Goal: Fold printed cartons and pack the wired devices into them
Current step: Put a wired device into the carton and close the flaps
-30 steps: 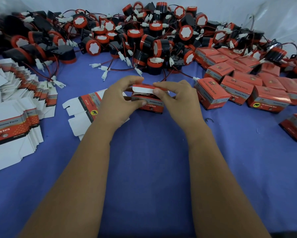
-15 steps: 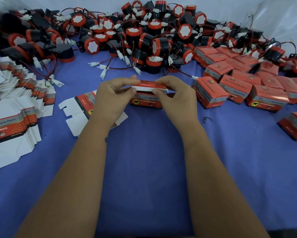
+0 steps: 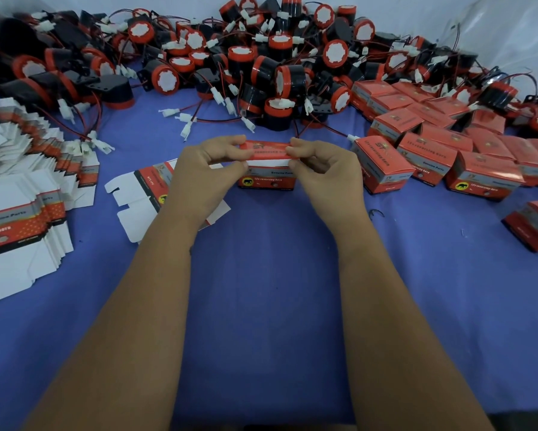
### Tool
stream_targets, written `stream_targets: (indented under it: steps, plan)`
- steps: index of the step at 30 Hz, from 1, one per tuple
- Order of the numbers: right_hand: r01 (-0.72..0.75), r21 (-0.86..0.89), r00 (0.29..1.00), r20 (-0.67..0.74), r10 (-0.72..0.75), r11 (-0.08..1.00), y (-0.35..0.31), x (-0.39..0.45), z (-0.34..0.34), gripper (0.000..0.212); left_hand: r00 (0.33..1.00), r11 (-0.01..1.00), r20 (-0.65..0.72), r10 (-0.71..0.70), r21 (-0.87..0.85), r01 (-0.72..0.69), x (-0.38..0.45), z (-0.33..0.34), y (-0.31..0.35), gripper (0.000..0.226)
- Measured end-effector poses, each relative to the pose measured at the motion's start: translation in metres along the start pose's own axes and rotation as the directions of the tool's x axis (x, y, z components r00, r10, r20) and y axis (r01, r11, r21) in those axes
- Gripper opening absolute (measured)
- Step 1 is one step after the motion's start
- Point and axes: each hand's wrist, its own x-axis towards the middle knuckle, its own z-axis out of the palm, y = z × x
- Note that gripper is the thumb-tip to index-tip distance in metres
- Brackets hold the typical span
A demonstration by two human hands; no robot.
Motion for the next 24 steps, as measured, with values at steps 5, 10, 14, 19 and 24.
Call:
stream_targets:
  steps: [5,10,14,19,24]
  plan:
    - [0.032,-0.009,0.999,-0.015,-0.032,0.999,0.004,0.000,0.002,0.015,0.987,0.934,-0.018,0.160,0.325,-0.146,-0.002,0.007,0.000,0.019]
    - [0.123,-0.214,0.990,0.101,-0.104,0.969,0.010,-0.001,0.005,0.020,0.901,0.653,0.069,0.429,0.665,-0.362,-0.007,0.026,0.009,0.021]
    - [0.202,-0.335,0.979,0.085,-0.184,0.920,0.011,0.000,0.006,0.012,0.923,0.667,0.036,0.384,0.680,-0.304,-0.007,0.028,0.012,0.023]
    - [0.128,-0.300,0.989,0.116,-0.097,0.945,0.009,-0.001,0.011,0.014,0.949,0.751,0.002,0.316,0.611,-0.251,-0.011,0.028,0.016,0.030]
    - [0.128,-0.247,0.982,0.170,-0.087,0.960,0.009,-0.003,0.010,0.032,0.951,0.871,-0.108,0.290,0.441,-0.216,-0.013,0.026,0.016,0.028]
